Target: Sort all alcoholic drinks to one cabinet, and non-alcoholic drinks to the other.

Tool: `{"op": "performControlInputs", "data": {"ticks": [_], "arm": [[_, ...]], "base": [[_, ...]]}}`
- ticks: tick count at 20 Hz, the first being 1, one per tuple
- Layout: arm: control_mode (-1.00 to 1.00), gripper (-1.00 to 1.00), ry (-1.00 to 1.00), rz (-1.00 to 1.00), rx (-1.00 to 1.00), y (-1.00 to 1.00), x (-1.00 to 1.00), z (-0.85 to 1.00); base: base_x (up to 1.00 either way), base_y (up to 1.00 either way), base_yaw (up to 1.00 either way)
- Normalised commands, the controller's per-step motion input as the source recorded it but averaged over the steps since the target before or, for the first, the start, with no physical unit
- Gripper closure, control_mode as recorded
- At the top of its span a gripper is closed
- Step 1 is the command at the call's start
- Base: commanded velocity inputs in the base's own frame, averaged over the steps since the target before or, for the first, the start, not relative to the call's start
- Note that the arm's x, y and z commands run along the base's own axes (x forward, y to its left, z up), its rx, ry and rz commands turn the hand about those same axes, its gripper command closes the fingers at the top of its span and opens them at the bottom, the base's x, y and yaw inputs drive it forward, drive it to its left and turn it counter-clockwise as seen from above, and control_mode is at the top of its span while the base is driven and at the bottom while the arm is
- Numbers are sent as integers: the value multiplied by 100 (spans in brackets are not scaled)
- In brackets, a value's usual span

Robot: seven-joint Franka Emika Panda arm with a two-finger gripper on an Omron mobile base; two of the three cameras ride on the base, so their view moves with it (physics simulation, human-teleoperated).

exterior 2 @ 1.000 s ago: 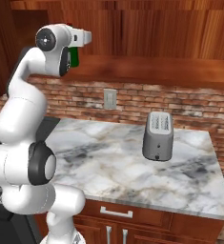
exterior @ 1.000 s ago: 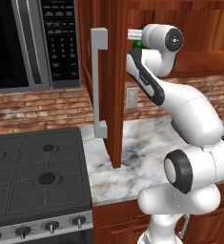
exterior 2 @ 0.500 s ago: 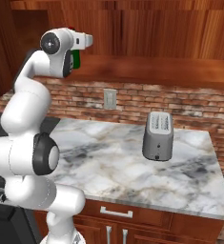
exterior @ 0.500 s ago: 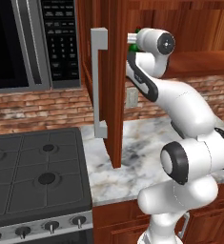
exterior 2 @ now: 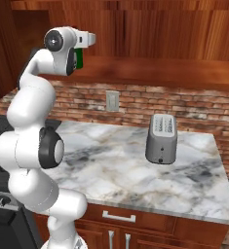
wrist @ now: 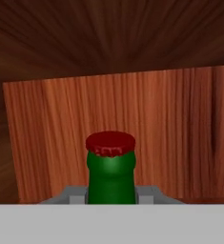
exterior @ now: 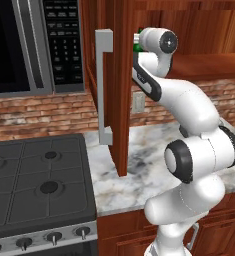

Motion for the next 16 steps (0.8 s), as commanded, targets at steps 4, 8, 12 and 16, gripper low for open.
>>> {"op": "performControlInputs", "data": {"ticks": [4,8,12,16], "arm": [[-100,-100,0,0,-3,7,11,-26],[-100,-100,0,0,-1,1,15,-19],[-100,-100,0,0,0,0,9,-9],[-100,-100,-1,0,0,0,2,-1]], "base": [[0,0,0],[0,0,0],[0,0,0],[0,0,0]]}}
